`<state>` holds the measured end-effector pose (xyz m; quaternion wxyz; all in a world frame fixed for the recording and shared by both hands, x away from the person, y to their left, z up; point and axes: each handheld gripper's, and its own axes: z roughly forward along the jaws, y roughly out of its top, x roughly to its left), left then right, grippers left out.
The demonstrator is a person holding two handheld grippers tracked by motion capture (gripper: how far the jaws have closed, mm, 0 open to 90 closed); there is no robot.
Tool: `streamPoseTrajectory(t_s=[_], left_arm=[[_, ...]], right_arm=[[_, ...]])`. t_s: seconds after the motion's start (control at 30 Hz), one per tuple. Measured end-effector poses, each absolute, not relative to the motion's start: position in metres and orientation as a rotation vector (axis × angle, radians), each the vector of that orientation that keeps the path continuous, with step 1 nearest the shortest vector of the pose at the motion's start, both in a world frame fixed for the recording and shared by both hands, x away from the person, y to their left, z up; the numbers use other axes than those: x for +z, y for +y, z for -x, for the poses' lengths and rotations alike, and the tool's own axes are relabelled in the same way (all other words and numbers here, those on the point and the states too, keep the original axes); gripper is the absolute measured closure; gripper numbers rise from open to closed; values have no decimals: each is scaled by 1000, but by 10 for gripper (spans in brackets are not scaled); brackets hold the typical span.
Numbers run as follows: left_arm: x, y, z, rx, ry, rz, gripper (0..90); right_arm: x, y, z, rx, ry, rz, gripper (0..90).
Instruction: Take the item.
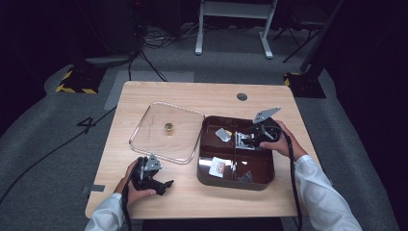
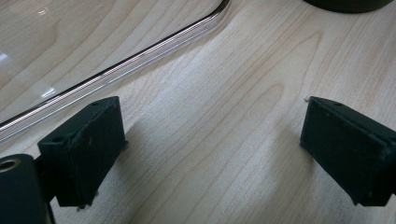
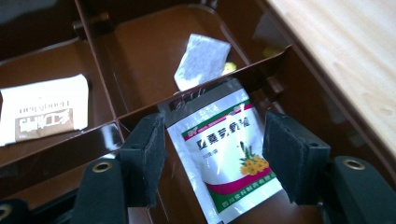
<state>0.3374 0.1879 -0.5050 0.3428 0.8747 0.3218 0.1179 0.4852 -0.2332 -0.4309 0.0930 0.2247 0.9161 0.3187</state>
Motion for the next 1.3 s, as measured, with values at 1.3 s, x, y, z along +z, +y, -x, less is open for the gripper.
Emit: streamPoseTrajectory(t_s=[1.3], left_arm=[[-505,188,-338,305,835,-2274,67]], right_arm=[[-464,-205,-513,487,2878,-718,257]])
